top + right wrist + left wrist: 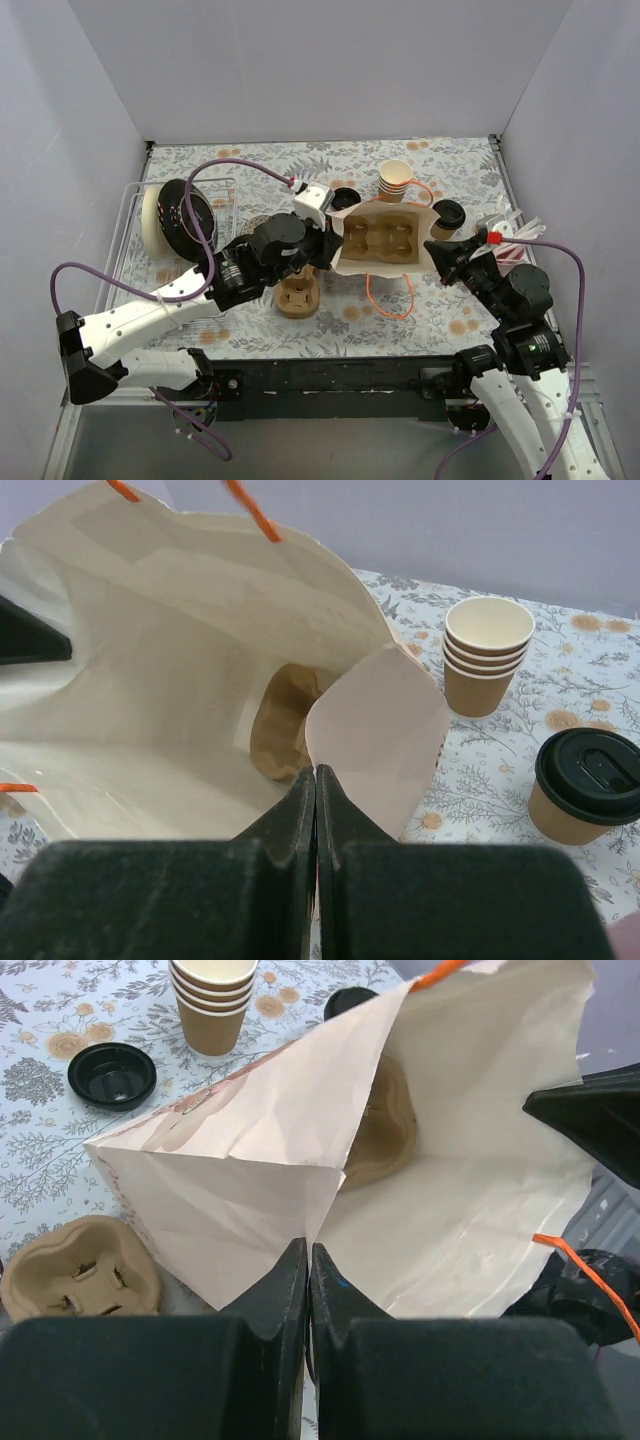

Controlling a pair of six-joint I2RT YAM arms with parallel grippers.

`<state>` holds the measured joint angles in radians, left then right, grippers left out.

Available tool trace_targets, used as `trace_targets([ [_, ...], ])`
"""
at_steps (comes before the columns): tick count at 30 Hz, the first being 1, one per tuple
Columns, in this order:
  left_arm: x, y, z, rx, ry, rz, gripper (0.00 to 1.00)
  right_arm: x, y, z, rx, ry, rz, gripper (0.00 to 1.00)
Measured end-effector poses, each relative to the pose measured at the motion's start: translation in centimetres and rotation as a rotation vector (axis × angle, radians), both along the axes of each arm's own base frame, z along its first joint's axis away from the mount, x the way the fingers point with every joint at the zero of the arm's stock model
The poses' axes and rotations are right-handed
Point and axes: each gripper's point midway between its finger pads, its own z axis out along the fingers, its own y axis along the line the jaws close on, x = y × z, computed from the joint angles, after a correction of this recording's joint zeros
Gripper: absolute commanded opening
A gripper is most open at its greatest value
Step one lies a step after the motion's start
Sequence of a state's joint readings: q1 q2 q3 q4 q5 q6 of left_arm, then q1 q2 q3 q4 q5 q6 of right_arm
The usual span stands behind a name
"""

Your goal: Pack the takeout coffee

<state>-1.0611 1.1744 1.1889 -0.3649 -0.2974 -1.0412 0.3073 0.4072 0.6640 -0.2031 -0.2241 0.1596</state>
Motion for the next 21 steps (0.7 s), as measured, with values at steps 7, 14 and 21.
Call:
trace_targets([
  [7,-0.3,-1.3,-1.8,0.036,-0.024,-0.067,0.00,-0.7,0.0,-1.7,-0.049,0.017,0.026,0.09],
  [14,-0.3,-2.9,-2.5,0.027,0.014,-0.096,0.00,0.2,-0.6,-0.3,-0.101,0.040,-0.015,0.06],
  [21,-0.3,-2.6,-2.7,0.016,0.040,-0.070,0.00,1.2,-1.5,0.2,-0.164,0.149,-0.068,0.01],
])
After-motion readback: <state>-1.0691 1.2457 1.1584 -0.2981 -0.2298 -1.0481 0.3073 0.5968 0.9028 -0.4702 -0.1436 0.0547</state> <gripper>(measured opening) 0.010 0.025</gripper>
